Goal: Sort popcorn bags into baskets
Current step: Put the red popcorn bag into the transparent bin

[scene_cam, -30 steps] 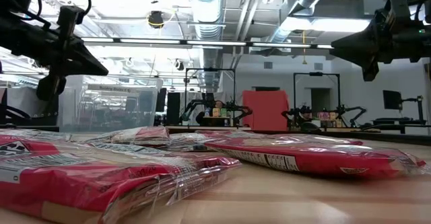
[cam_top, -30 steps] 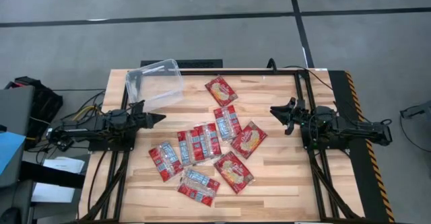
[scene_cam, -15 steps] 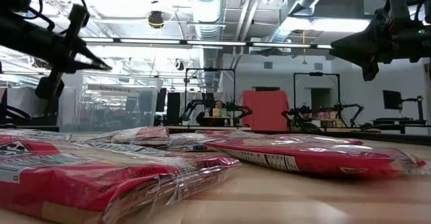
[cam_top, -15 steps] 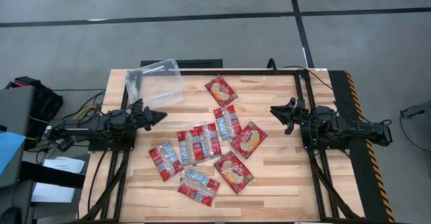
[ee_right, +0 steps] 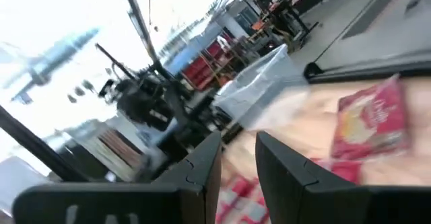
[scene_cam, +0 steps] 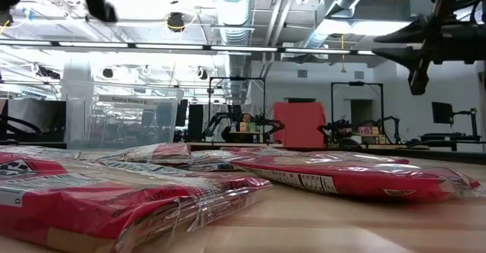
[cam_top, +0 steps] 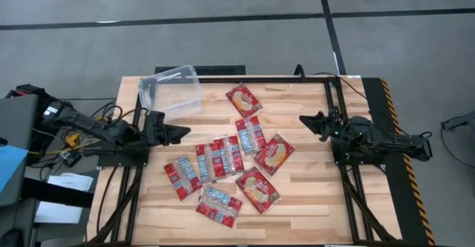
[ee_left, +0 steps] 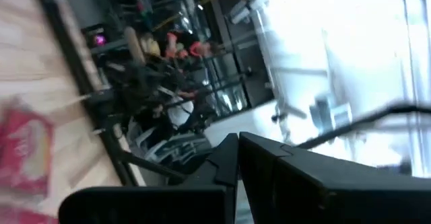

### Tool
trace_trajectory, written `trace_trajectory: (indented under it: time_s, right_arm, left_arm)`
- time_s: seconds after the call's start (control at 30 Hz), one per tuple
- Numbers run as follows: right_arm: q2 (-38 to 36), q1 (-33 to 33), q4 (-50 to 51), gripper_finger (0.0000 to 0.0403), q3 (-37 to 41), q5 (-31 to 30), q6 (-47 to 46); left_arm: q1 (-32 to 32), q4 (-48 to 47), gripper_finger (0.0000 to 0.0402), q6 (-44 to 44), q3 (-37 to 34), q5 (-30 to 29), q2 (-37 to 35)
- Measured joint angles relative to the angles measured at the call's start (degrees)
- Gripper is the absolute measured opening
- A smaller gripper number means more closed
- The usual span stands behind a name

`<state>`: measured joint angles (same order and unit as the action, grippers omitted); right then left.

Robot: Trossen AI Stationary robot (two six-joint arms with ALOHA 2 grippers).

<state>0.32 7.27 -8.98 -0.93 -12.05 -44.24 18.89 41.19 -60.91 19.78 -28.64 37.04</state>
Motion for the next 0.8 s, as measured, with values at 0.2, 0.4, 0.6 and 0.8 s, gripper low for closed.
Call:
trace_trajectory:
  time_s: [0.2,0.4,0.6,0.8]
  right_arm:
    - [0.0,-0.13,-11.93,0.0118,-0.35,2.86,-0.45]
    - [3.3,-0.14,-10.8,0.0123,-7.23,6.28,5.5]
    - [18.6,-0.11,0.42,0.0178,-22.71,6.25,17.0]
    - [38.08,0.02,22.48,0.0255,-37.87,6.46,22.09]
  left_arm:
    - [1.45,-1.47,0.0,20.38,17.29,2.86,9.69]
    - [1.42,-22.08,0.0,34.23,38.72,5.51,15.91]
    - [1.42,-59.47,0.0009,33.08,60.53,6.21,23.1]
    - [1.49,-106.98,0.0082,15.17,72.21,12.53,29.14]
